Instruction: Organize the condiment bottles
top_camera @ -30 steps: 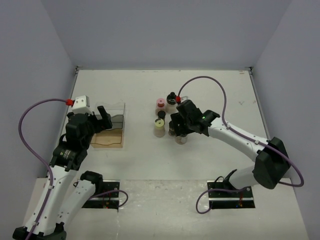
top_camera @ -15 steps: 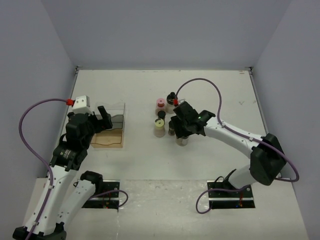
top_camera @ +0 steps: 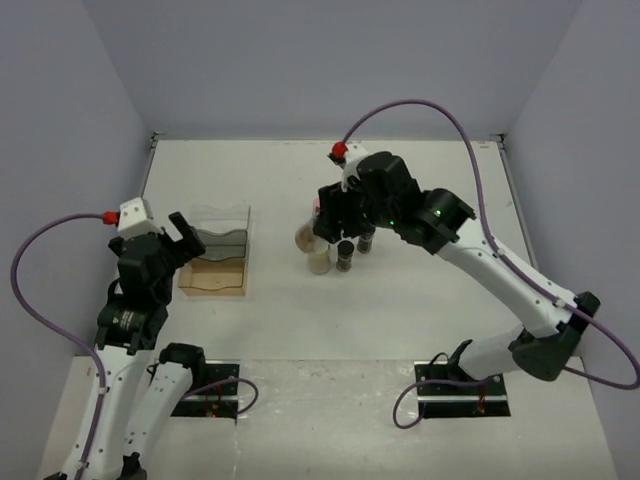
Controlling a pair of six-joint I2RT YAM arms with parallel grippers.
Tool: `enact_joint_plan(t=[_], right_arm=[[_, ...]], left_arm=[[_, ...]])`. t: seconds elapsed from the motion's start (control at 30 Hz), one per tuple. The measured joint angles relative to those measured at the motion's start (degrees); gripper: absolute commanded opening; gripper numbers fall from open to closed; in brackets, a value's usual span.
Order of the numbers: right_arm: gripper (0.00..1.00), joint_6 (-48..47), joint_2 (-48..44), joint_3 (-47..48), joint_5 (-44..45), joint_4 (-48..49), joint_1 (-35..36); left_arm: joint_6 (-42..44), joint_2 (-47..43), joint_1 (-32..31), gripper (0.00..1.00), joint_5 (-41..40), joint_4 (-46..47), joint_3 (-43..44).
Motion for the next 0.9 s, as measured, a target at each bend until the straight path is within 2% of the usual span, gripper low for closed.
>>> enact_joint_plan(t=[0.23,0.53,0.9], right_arm=[[0.0,-0.55,21.94,18.36,-7.28,4.68,0.46],[0.0,-1.29,46.47,37.7,-8.28,11.96,1.03],[0.0,-4.5,55.98,47.82,-8.24,15.26,1.36]], left_arm=[[-5.95,-7.3,2.86,1.0,-12.55,-4.76,0.63],[-7.63,-9.73,3.19,1.0,-15.72,-5.2,1.14],[-7.56,-8.81,3.19,1.0,-14.95,-5.18,1.14]])
